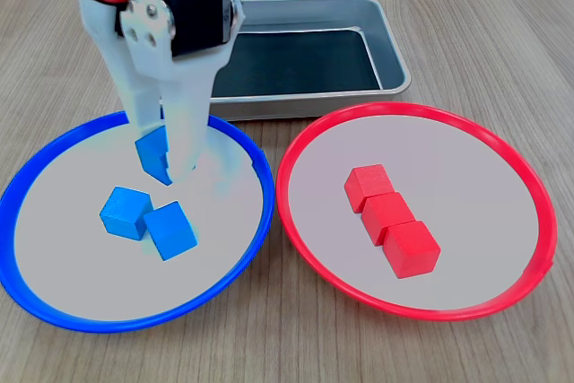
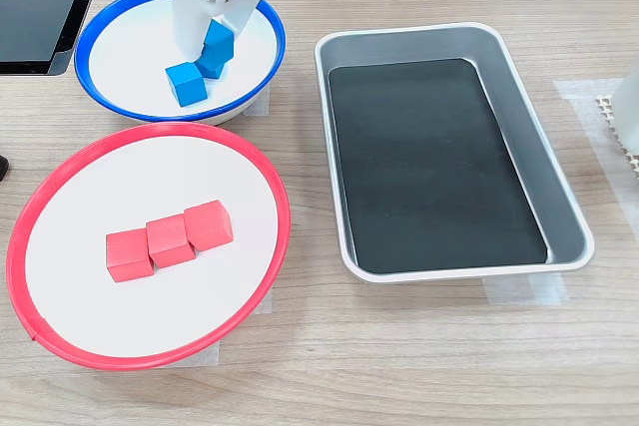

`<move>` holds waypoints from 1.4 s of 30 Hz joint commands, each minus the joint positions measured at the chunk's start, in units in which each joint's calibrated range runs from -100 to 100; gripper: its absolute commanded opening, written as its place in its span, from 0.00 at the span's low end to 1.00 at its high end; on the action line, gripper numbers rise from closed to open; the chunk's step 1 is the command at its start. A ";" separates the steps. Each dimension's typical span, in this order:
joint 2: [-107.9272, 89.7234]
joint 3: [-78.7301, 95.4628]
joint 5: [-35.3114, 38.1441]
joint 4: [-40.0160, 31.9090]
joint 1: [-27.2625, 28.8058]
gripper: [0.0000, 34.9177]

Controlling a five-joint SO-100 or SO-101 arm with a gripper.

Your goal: Relocate any misplaced blocks to their matching dishes.

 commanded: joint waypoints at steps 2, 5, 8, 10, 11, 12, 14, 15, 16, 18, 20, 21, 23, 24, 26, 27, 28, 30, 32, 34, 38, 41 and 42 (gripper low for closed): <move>-0.88 0.70 1.42 -0.63 1.41 0.01; -0.29 0.79 1.76 -0.54 1.50 0.01; 0.48 0.79 2.64 -0.63 1.50 0.01; 0.91 0.79 3.47 -0.63 1.31 0.01; 1.08 0.79 3.86 -0.63 1.22 0.01; 1.16 0.79 4.25 -0.63 1.13 0.01; 1.59 0.79 5.03 -0.63 0.94 0.03; 1.85 0.70 5.32 -0.63 0.84 0.05; 2.19 0.42 5.47 -0.63 0.66 0.05; 2.44 0.15 5.52 -0.63 0.28 0.05; 2.87 -0.12 5.52 -0.71 -0.10 0.05; 3.04 -0.21 5.52 -0.71 -0.29 0.05; 3.38 -0.76 5.52 -0.71 -0.66 0.09; 3.55 -1.03 5.47 -0.63 -0.76 0.13; 3.64 -1.49 5.52 -0.30 -0.85 0.28; 3.64 -1.58 5.52 -0.21 -0.94 0.30; 3.64 -1.76 5.52 -0.05 -0.94 0.33; 3.64 -1.94 5.52 -0.05 -0.94 0.38; 3.64 -2.31 5.52 -0.05 -0.94 0.42; 3.64 -2.76 5.52 0.12 -1.04 0.42; 2.44 -3.58 5.27 0.28 -1.32 0.41; 0.06 -3.76 4.69 0.36 -1.79 0.39; -0.97 -3.67 4.35 0.36 -1.98 0.38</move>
